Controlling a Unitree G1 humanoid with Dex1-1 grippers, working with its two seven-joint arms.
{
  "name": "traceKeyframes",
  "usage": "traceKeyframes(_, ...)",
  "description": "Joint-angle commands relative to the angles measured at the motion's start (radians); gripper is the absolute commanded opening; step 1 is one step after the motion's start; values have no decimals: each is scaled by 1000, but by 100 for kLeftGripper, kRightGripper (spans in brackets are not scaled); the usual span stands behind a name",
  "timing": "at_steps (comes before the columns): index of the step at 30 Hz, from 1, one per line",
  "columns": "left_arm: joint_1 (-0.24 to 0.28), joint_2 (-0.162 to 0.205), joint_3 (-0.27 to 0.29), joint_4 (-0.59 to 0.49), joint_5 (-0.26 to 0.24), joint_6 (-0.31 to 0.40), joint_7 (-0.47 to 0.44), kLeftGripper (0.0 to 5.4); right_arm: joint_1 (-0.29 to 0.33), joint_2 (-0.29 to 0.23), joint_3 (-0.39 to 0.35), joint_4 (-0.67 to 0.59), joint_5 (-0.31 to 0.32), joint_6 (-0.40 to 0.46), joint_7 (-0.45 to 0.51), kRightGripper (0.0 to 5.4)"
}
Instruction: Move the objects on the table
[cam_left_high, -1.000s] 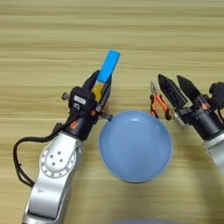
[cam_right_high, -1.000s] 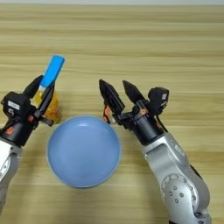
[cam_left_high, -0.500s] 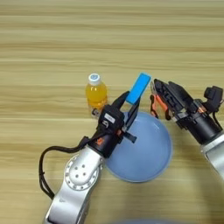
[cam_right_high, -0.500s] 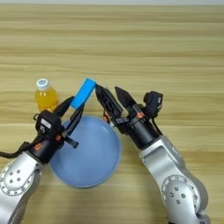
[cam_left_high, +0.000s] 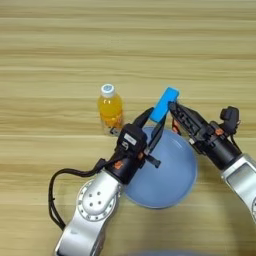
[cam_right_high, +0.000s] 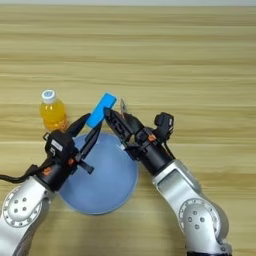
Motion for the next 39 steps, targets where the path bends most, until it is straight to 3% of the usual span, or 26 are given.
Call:
traceKeyframes(1, 5, 1, -13, 39, -11, -15, -19, 132, -17, 7, -6, -3, 15, 23, -14, 540)
traceKeyframes(12, -5, -10, -11, 155, -10, -58, -41, 132, -25, 21, -10, -15, 45, 47, -34, 540)
traceKeyframes(31, 2, -16, -9, 132, -27, -72, -62, 132, -33, 44, -12, 16, 48, 85, -40, 540)
traceKeyframes(39, 3, -18, -12, 141, -46, -75, -69, 132, -31, 48, -9, 13, 45, 95, -39, 467)
